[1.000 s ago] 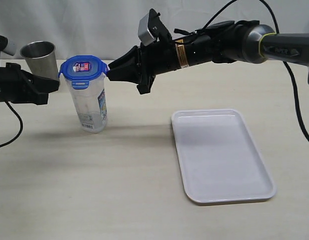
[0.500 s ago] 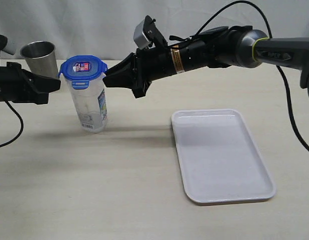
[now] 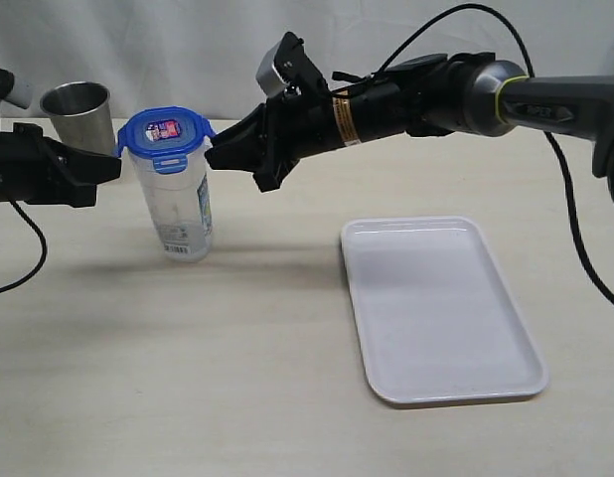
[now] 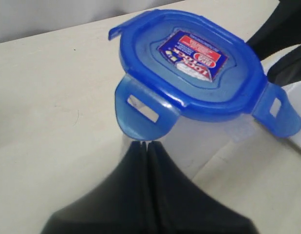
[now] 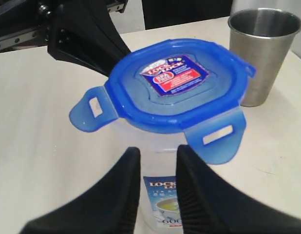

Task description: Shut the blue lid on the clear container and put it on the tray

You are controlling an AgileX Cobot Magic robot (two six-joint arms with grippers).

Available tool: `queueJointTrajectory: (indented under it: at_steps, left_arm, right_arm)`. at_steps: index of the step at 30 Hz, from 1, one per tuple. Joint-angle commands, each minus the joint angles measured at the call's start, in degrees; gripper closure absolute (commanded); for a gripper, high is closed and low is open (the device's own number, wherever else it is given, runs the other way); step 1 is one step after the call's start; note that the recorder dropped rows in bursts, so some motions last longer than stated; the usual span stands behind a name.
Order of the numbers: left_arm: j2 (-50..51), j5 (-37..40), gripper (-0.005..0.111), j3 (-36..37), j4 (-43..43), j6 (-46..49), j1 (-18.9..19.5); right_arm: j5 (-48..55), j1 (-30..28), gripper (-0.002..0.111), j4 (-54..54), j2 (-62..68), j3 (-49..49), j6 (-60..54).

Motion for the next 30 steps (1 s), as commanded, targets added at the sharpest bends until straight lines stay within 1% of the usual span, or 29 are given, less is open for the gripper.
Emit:
queueJointTrajectory:
  at_steps: [1, 3, 6, 7, 8, 9, 11, 14, 18, 20, 24, 30]
  left_arm:
    - [0.2, 0.9, 0.107, -0.4, -0.6, 1.8, 0.0]
    - [0.2, 0.9, 0.107, -0.4, -0.6, 1.8, 0.0]
    - [0.2, 0.9, 0.107, -0.4, -0.6, 1.8, 0.0]
    - [0.2, 0.9, 0.107, -0.4, -0.6, 1.8, 0.0]
    - [0.2, 0.9, 0.107, -0.4, -0.6, 1.8, 0.0]
    - [0.2, 0.9, 0.107, -0.4, -0.6, 1.8, 0.0]
    - [0.2, 0.9, 0.107, -0.4, -0.6, 1.8, 0.0]
    - [0.2, 1.0, 0.107, -0.4, -0.6, 1.8, 0.0]
    - [0.2, 0.9, 0.107, -1.2, -0.6, 1.8, 0.0]
    - [0.2, 0.9, 0.107, -1.2, -0.6, 1.8, 0.0]
    - [0.2, 0.9, 0.107, -1.2, -0.6, 1.8, 0.0]
    - [0.2, 0.8, 0.107, -1.2, -0.6, 1.8, 0.0]
  right_arm:
    - [-0.9, -2.7, 0.082, 0.0, -1.8, 0.3, 1.2]
    - [-0.3, -3.7, 0.082, 0.0, -2.1, 0.3, 1.4]
    - [5.7, -4.2, 0.084, 0.0, -2.4, 0.3, 0.4]
    - [9.5, -4.2, 0.087, 0.0, -2.5, 0.3, 0.1]
    - [13.9, -4.0, 0.094, 0.0, -2.5, 0.3, 0.1]
    - [20.3, -3.1, 0.104, 0.0, -2.0, 0.3, -3.3]
    - [23.9, -1.3, 0.104, 1.5, -0.7, -0.6, -10.8]
    - [19.3, -0.1, 0.104, 1.8, 0.7, -2.1, -15.9]
    - [12.7, 0.0, 0.104, 1.6, 0.7, -1.8, -16.4]
    - [12.1, 0.4, 0.104, 1.8, 0.7, -1.8, -18.1]
    - [10.5, 0.6, 0.104, 0.9, 0.7, -1.8, -16.2]
    - [7.9, 0.6, 0.104, 0.0, 0.7, -1.8, -16.2]
